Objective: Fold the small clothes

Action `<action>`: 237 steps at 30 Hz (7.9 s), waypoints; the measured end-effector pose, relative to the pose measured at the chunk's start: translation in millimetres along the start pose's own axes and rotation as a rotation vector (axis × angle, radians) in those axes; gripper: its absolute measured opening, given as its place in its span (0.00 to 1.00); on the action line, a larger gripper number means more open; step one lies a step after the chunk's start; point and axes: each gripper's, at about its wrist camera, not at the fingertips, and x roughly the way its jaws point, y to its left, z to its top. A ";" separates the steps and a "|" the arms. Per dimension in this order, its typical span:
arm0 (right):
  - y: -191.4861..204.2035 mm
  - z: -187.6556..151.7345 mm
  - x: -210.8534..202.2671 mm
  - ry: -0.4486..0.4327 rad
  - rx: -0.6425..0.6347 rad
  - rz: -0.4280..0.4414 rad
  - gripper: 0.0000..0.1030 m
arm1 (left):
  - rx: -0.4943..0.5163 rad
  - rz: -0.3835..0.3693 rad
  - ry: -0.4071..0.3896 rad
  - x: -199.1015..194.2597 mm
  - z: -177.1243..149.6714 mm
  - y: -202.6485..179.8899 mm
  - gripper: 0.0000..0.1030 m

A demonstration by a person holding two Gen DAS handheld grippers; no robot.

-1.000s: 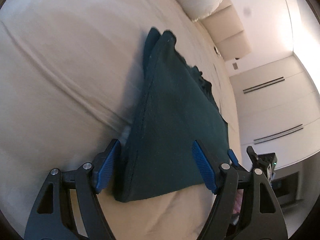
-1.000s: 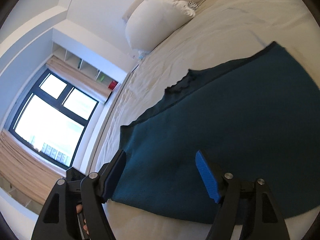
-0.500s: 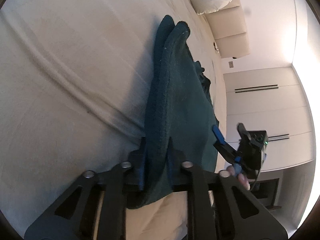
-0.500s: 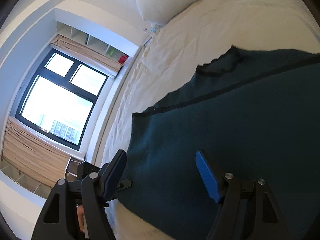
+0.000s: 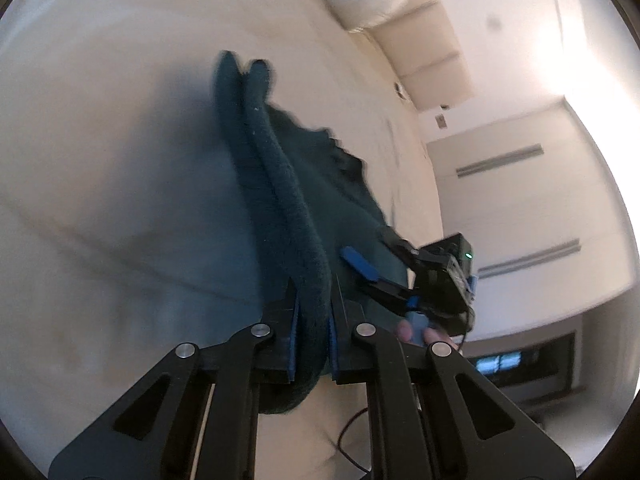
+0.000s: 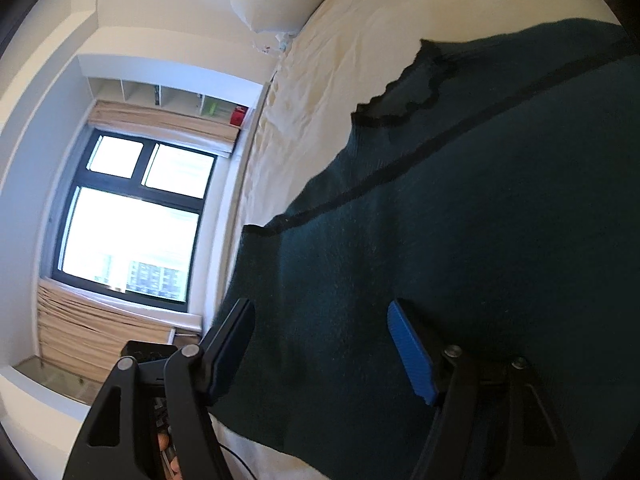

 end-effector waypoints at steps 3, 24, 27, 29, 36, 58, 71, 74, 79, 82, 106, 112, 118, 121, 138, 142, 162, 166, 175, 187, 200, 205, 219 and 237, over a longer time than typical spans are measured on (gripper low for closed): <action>-10.7 8.5 -23.0 -0.021 0.052 0.094 0.72 | 0.098 0.014 0.011 17.2 -5.4 -46.8 0.09; -27.7 53.9 -50.2 0.022 0.012 -0.019 0.36 | 0.315 0.164 0.190 173.7 -84.9 -117.2 0.09; -27.3 56.5 -57.4 0.016 0.003 -0.068 0.16 | 0.320 0.161 0.185 178.7 -80.9 -124.7 0.09; -30.1 59.6 -73.7 -0.001 0.011 -0.065 0.15 | 0.328 0.145 0.186 177.5 -81.4 -130.5 0.09; -41.6 72.0 -135.9 -0.045 -0.026 -0.141 0.14 | 0.395 0.090 0.228 204.8 -94.8 -167.5 0.09; -97.9 38.2 -191.4 -0.114 0.123 -0.105 0.51 | 0.453 0.033 0.131 138.3 -40.4 -151.5 0.20; -93.7 14.8 -194.8 -0.121 0.051 -0.234 0.15 | 0.409 0.129 0.108 154.8 1.5 -123.6 0.20; -92.3 13.1 -198.0 -0.128 0.040 -0.235 0.14 | 0.429 0.129 0.120 170.8 -9.3 -129.3 0.20; -88.6 11.6 -201.5 -0.134 0.026 -0.239 0.14 | 0.469 0.126 0.133 172.8 -19.2 -124.8 0.20; -81.6 14.5 -198.3 -0.139 0.021 -0.242 0.14 | 0.476 0.128 0.138 185.5 -24.3 -123.4 0.20; -46.1 -22.0 -212.0 -0.161 -0.108 -0.281 0.31 | 0.545 0.252 0.173 236.6 -26.9 -100.6 0.20; -80.1 -33.1 -199.2 -0.135 -0.029 -0.271 0.25 | 0.553 0.249 0.178 238.2 -28.4 -103.3 0.20; -73.7 -41.9 -216.3 -0.174 -0.054 -0.287 0.26 | 0.538 0.251 0.140 218.2 -21.1 -117.9 0.20; -63.6 -37.5 -215.6 -0.201 -0.067 -0.269 0.32 | 0.614 0.263 0.050 203.3 -6.8 -144.0 0.20; -54.8 10.6 -216.8 -0.302 -0.076 -0.358 0.73 | 0.612 0.382 0.044 243.3 22.1 -122.2 0.20; -64.8 20.3 -203.6 -0.239 -0.060 -0.353 0.74 | 0.537 0.408 -0.069 211.6 33.0 -103.1 0.77; -65.1 26.8 -160.9 -0.072 -0.060 -0.486 0.27 | 0.278 0.243 0.281 267.2 42.0 -59.5 0.40; -35.0 20.6 -162.3 -0.086 -0.122 -0.574 0.24 | 0.312 0.282 0.271 261.5 40.8 -72.9 0.35; 50.5 -32.9 -164.5 -0.095 -0.283 -0.542 0.23 | 0.375 0.292 0.216 201.1 36.4 -104.0 0.35; 62.6 -131.5 -119.0 -0.006 -0.301 -0.445 0.23 | 0.398 0.341 0.201 120.5 -14.1 -56.6 0.35; 1.7 -138.5 -90.7 -0.011 -0.161 -0.393 0.48 | 0.364 0.329 0.121 165.2 -25.6 -1.0 0.55; 17.5 -144.6 -126.7 -0.120 -0.194 -0.482 0.53 | 0.492 0.446 -0.045 139.8 -46.5 -38.2 0.55; 138.3 -200.5 -199.2 -0.575 -0.553 -0.662 0.94 | 0.801 0.520 -0.682 -8.0 -116.0 -153.8 1.00; 216.4 -260.4 -223.5 -0.789 -0.707 -0.777 1.00 | 0.774 0.588 -0.686 -70.1 -147.1 -190.9 1.00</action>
